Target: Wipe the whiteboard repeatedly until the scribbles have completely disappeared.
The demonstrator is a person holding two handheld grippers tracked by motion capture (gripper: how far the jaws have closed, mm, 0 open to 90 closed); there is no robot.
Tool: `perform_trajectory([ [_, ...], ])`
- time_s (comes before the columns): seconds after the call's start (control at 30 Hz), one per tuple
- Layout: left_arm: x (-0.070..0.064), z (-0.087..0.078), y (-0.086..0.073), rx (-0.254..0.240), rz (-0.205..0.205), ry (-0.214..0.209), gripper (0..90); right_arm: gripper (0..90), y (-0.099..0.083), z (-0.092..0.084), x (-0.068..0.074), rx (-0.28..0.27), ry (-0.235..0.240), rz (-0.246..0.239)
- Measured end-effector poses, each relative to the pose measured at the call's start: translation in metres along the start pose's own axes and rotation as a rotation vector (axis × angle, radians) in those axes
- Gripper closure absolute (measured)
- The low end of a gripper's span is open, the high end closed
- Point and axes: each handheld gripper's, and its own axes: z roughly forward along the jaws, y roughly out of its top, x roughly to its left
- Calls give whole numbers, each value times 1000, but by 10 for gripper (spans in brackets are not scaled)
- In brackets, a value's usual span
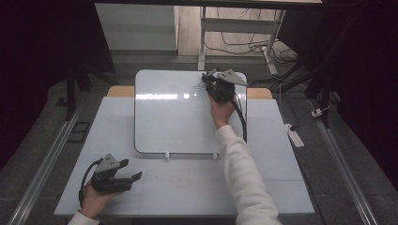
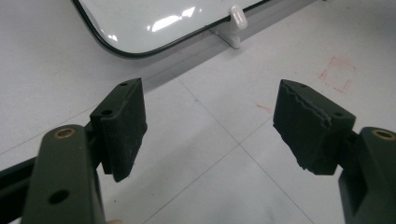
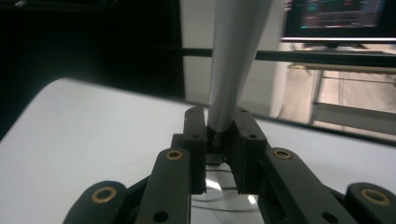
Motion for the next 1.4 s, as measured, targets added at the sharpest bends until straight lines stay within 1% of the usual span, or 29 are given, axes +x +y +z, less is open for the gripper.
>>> perform_trajectory([
  [0.03, 0, 1, 0, 2, 2, 0, 261, 777, 0, -1, -2, 0, 10, 8],
  [0.1, 0, 2, 1, 5, 4, -2, 261, 776, -2, -1, 3, 10, 27, -19],
  [0.2, 0, 2, 1, 6, 4, -1, 262, 776, -8, 3, 17, 51, 119, -72],
  [0.23, 0, 2, 1, 6, 5, -1, 261, 776, -9, 2, 19, 53, 125, -89],
  [0.27, 0, 2, 1, 6, 3, -1, 261, 776, -8, 1, 17, 57, 122, -99],
  [0.3, 0, 1, 0, 6, 3, -1, 261, 776, -6, -1, 13, 51, 88, -101],
  [0.33, 0, 1, 0, 5, 2, 1, 261, 776, -4, -4, 5, 39, 45, -89],
  [0.4, 1, 1, 0, 1, -2, 2, 261, 776, 0, -9, -13, 6, -14, -29],
  [0.43, 1, 1, 0, 1, -2, 1, 261, 777, 1, -11, -20, -5, -28, -8],
  [0.47, 1, 1, 0, 2, -2, 0, 261, 776, 2, -12, -23, -9, -29, 0],
  [0.53, 1, 2, 0, 5, 0, -1, 261, 776, 0, -12, -18, -3, -19, -20],
  [0.6, 1, 3, 1, 7, 4, -2, 261, 776, -3, -7, -6, 20, 46, -51],
  [0.67, 0, 3, 1, 6, 6, -1, 261, 776, -5, -4, 4, 41, 83, -104],
  [0.7, 0, 3, 1, 6, 6, -1, 261, 776, -5, -4, 5, 44, 77, -116],
  [0.73, 0, 2, 1, 6, 6, -1, 261, 776, -4, -6, 3, 44, 66, -107],
  [0.8, 0, 2, 1, 3, 2, -1, 261, 776, -2, -11, -9, 28, 0, -66],
  [0.83, 1, 2, 0, 3, 1, -1, 261, 776, -1, -14, -16, 15, -18, -42],
  [0.9, 1, 2, 1, 5, 1, -3, 261, 776, -3, -18, -21, 6, -16, -14],
  [0.93, 1, 3, 1, 6, 1, -4, 261, 776, -4, -18, -18, 7, -13, -26],
  [1.03, 0, 4, 2, 8, 7, -5, 261, 776, -11, -13, -1, 40, 72, -72],
  [1.07, -1, 4, 2, 9, 11, -5, 261, 776, -12, -12, 1, 46, 77, -83],
  [1.1, -1, 4, 2, 8, 12, -5, 261, 776, -11, -13, 0, 48, 77, -90],
  [1.13, -2, 4, 2, 8, 10, -4, 261, 776, -10, -15, -4, 41, 71, -78],
  [1.17, -1, 3, 2, 7, 6, -4, 261, 776, -9, -17, -9, 32, 34, -66],
  [1.2, -1, 3, 2, 5, 4, -3, 261, 776, -7, -20, -16, 21, -3, -46],
  [1.23, -1, 3, 1, 4, 4, -1, 261, 776, -7, -22, -23, 10, -21, -11],
  [1.27, 0, 3, 2, 5, 3, -2, 261, 776, -7, -24, -27, 3, -27, 11],
  [1.33, 0, 4, 2, 6, 3, -4, 261, 776, -8, -25, -22, 7, -28, -14],
  [1.4, 0, 5, 2, 9, 4, -6, 261, 776, -10, -23, -12, 31, 22, -66],
])
